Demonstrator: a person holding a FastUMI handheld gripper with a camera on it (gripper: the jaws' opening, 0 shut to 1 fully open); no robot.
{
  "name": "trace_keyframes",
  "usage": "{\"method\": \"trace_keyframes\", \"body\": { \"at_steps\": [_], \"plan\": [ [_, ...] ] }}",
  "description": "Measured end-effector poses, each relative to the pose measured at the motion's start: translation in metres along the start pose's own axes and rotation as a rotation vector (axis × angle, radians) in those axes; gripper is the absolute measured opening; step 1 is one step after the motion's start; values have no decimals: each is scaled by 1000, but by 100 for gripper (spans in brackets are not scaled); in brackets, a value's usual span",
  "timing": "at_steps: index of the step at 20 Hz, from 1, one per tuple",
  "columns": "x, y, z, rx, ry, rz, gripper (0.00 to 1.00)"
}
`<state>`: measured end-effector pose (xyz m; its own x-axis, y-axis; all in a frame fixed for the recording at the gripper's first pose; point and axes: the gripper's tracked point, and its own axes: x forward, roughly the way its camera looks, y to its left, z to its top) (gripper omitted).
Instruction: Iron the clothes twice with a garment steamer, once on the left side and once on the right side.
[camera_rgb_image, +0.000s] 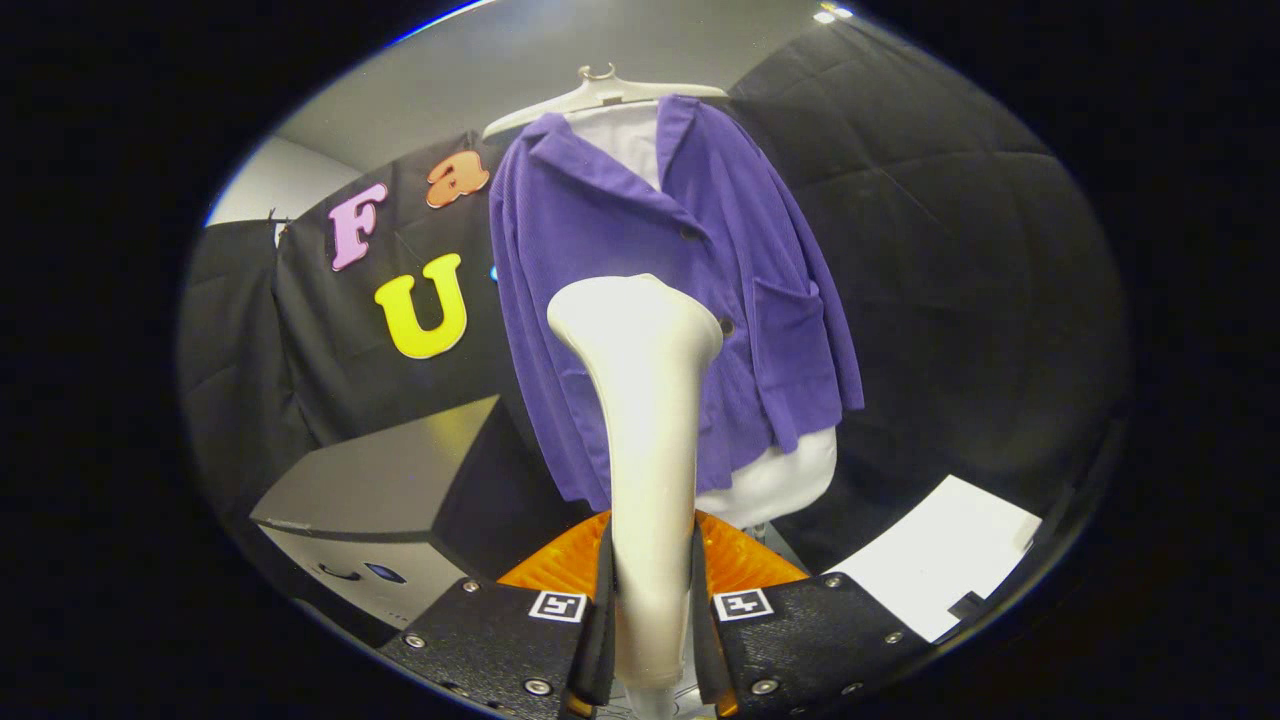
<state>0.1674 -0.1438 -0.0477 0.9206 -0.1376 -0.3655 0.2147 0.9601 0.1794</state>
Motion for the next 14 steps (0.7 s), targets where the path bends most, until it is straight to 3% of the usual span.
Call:
{"method": "trace_keyframes", "body": {
  "at_steps": [6, 14],
  "plan": [
    [-27, 5, 89, -7, -184, 13, 32],
    [9, 7, 216, -30, -371, -15, 32]
  ]
}}
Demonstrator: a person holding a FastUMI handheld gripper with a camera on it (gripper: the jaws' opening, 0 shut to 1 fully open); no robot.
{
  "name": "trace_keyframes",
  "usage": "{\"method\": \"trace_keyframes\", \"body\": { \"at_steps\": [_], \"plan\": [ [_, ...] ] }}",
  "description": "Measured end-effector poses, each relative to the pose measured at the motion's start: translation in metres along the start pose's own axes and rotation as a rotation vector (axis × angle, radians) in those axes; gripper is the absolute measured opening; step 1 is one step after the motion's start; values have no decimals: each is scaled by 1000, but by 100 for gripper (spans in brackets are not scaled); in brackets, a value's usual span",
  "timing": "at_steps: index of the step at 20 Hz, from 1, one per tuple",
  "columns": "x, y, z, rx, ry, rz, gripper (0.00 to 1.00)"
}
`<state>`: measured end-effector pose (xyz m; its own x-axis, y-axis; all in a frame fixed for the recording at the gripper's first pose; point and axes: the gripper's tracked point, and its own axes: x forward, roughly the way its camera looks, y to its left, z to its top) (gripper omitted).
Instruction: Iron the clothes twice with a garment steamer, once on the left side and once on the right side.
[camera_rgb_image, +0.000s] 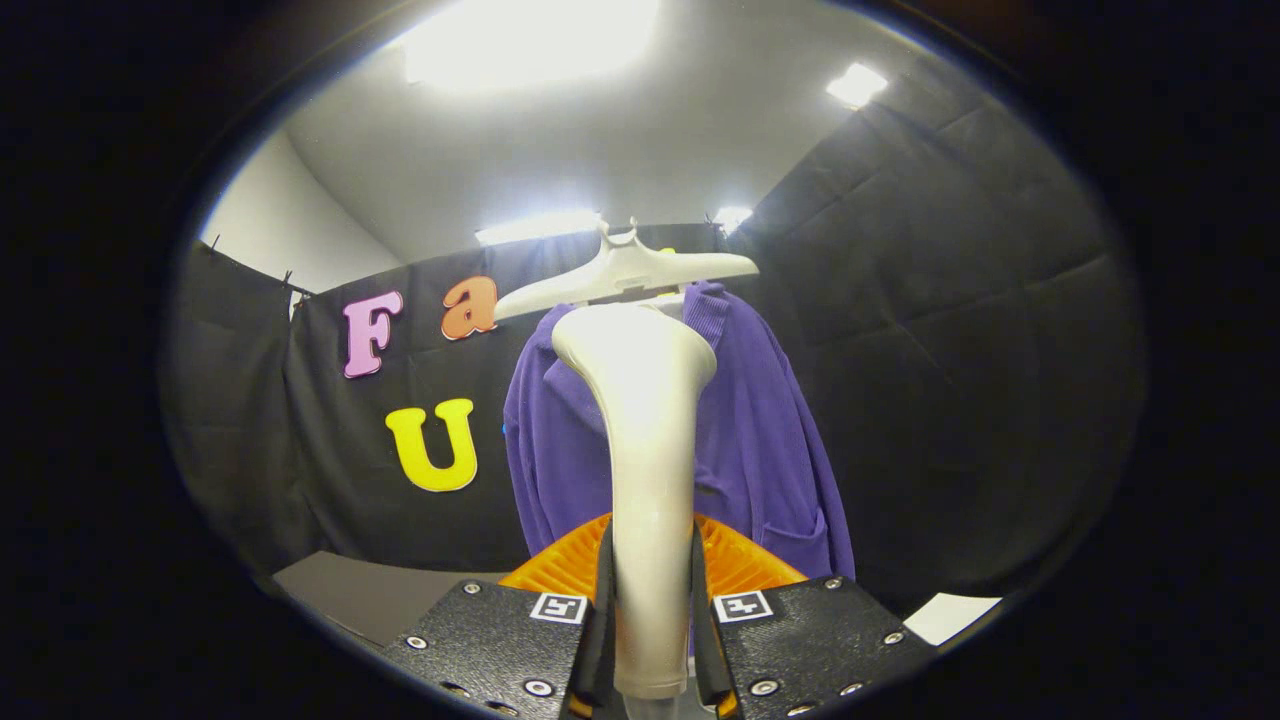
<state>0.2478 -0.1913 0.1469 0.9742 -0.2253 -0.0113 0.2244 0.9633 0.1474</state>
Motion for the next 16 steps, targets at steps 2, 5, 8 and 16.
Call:
{"method": "trace_keyframes", "body": {
  "at_steps": [2, 5, 8, 16],
  "plan": [
    [17, -6, 22, 8, -28, -20, 32],
    [52, -23, 47, 17, -60, -59, 31],
    [83, -43, 45, 44, -48, -113, 31],
    [123, -74, -33, 70, 109, -171, 32]
  ]
}}
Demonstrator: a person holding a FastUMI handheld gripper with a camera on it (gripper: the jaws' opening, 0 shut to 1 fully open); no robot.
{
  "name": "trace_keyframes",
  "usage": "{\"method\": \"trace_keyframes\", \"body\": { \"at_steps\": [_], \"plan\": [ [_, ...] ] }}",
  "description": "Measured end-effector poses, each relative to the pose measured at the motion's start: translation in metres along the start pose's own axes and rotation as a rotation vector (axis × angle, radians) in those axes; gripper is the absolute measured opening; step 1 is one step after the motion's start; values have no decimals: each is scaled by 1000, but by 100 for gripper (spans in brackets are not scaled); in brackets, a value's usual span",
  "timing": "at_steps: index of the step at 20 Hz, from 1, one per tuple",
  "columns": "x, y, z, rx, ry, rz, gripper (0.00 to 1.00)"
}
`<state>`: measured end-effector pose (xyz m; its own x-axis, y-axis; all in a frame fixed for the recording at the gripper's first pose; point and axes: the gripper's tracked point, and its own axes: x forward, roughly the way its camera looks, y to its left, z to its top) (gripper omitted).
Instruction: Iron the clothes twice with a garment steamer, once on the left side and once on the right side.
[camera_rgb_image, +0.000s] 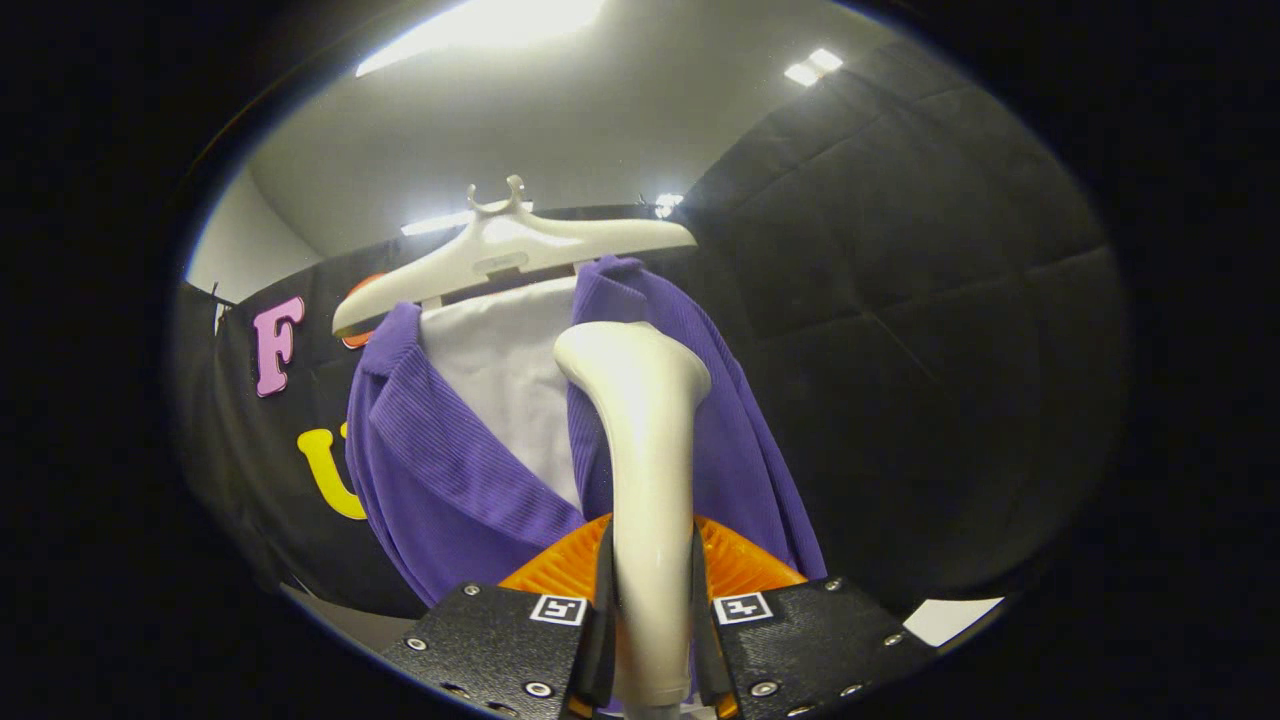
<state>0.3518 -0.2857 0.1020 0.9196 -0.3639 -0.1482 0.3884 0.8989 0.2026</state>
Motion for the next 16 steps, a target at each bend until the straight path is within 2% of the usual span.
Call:
{"method": "trace_keyframes", "body": {
  "at_steps": [16],
  "plan": [
    [-23, -64, -142, 27, 267, -59, 32]
  ]
}}
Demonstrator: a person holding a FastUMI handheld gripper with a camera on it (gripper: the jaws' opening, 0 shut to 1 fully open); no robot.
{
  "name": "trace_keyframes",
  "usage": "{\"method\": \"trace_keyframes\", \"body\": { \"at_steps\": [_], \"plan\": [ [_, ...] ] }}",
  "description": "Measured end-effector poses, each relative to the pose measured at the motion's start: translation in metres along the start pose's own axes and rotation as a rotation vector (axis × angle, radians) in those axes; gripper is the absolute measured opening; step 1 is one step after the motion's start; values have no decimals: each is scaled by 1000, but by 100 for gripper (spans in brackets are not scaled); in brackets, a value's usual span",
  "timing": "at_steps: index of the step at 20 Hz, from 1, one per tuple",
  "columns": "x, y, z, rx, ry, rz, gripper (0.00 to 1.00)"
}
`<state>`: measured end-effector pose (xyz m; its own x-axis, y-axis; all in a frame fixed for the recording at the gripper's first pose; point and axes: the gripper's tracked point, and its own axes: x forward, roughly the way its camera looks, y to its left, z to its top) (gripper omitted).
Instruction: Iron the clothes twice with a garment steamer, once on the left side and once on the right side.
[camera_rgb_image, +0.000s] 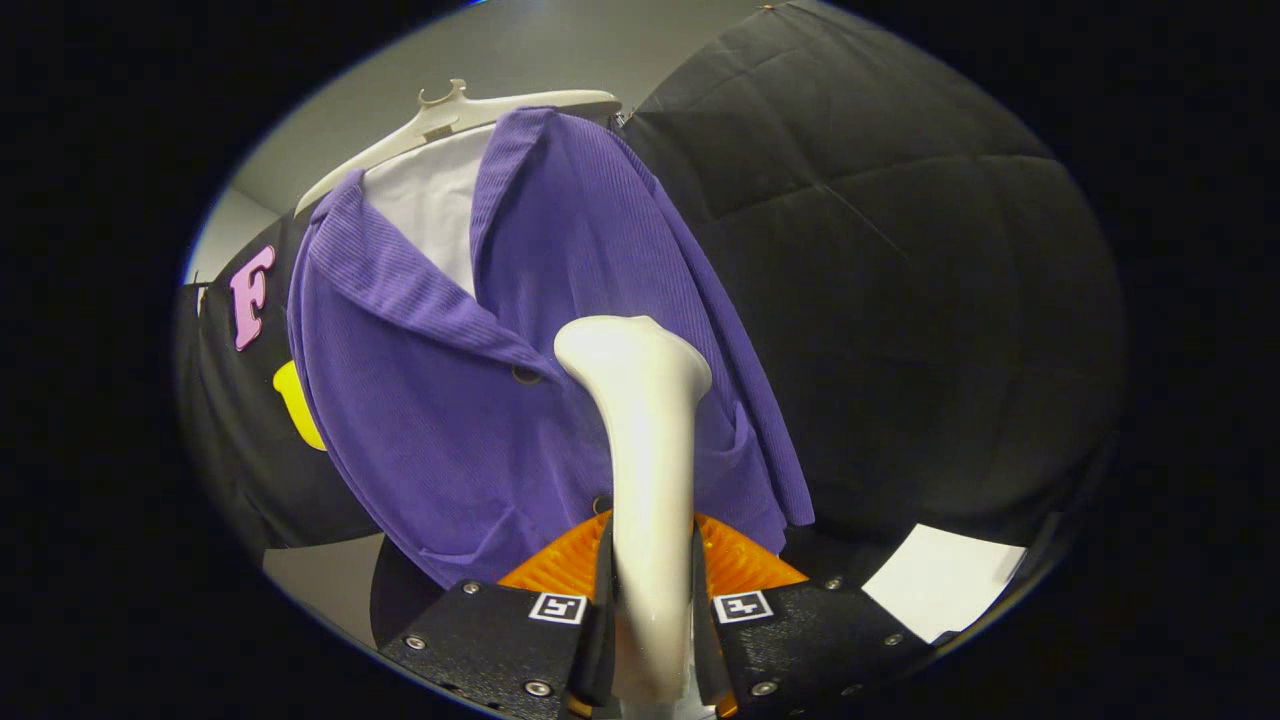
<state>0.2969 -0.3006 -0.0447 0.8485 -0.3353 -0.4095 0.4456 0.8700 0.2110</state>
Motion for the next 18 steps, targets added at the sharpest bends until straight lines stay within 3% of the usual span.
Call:
{"method": "trace_keyframes", "body": {
  "at_steps": [18],
  "plan": [
    [-24, -23, -95, -56, 103, -26, 32]
  ]
}}
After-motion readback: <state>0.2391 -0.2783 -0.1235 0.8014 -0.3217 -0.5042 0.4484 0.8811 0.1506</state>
